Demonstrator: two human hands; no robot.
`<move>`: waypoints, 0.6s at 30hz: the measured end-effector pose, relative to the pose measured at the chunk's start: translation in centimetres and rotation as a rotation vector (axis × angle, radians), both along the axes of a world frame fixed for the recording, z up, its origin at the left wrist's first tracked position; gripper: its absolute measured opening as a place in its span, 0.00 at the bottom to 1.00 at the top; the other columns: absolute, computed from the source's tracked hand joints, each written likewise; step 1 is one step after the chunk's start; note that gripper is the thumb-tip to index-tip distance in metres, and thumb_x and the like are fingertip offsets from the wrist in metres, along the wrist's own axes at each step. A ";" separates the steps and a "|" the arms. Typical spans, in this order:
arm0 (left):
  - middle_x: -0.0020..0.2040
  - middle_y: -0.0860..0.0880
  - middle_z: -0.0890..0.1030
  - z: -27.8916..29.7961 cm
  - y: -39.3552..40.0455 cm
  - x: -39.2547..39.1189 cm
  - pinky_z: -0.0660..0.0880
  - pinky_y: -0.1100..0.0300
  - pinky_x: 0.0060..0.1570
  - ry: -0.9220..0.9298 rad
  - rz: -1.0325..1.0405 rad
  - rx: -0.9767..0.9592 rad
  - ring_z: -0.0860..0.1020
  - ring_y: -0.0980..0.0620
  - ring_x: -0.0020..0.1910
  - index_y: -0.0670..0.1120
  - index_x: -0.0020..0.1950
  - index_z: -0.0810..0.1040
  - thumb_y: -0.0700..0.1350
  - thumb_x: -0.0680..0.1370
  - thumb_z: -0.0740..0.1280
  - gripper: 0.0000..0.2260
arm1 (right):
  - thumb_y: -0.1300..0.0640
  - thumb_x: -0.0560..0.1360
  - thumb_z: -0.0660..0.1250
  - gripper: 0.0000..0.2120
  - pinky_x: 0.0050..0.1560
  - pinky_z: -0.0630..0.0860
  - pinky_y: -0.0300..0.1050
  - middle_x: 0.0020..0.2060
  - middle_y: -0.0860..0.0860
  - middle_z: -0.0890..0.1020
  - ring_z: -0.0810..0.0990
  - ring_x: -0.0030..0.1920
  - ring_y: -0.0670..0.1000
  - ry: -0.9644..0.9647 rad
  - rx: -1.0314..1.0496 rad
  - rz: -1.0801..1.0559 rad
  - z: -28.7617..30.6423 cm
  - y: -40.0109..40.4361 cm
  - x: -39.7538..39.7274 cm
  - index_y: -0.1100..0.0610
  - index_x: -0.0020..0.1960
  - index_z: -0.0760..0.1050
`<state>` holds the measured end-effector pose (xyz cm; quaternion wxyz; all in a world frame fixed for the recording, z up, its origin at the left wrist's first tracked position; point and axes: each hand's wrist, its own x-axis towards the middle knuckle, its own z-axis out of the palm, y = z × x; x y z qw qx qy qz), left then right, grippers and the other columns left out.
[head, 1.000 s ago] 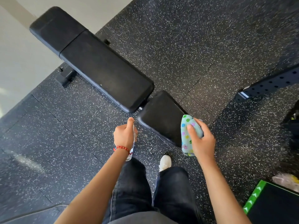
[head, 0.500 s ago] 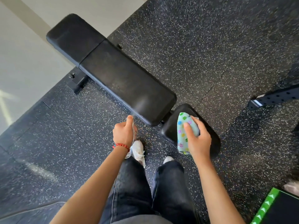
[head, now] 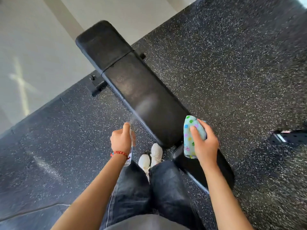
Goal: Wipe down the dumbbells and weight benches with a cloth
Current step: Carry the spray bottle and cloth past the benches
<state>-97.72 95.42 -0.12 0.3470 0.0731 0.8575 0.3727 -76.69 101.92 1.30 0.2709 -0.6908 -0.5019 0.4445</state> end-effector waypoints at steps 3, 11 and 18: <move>0.12 0.53 0.64 0.3 1.3 -0.4 0.61 0.59 0.26 0.002 0.017 0.004 0.64 0.59 0.15 0.47 0.11 0.65 0.47 0.79 0.59 0.33 | 0.54 0.74 0.68 0.13 0.48 0.65 0.20 0.50 0.40 0.78 0.73 0.50 0.36 -0.006 0.000 0.040 0.1 1.9 -1.3 0.52 0.59 0.77; 0.15 0.53 0.71 0.2 4.2 -5.2 0.66 0.59 0.30 -0.007 0.151 0.060 0.67 0.61 0.17 0.46 0.19 0.68 0.49 0.79 0.60 0.27 | 0.53 0.74 0.67 0.14 0.53 0.67 0.31 0.52 0.41 0.77 0.74 0.53 0.41 -0.023 -0.031 0.129 0.3 5.9 -5.8 0.50 0.59 0.76; 0.16 0.54 0.71 -0.1 8.0 -12.8 0.67 0.60 0.29 0.000 0.151 0.097 0.67 0.61 0.17 0.44 0.21 0.69 0.48 0.78 0.60 0.25 | 0.53 0.74 0.68 0.13 0.53 0.67 0.31 0.49 0.35 0.76 0.74 0.52 0.39 -0.025 -0.029 0.133 -0.3 9.0 -13.2 0.49 0.58 0.76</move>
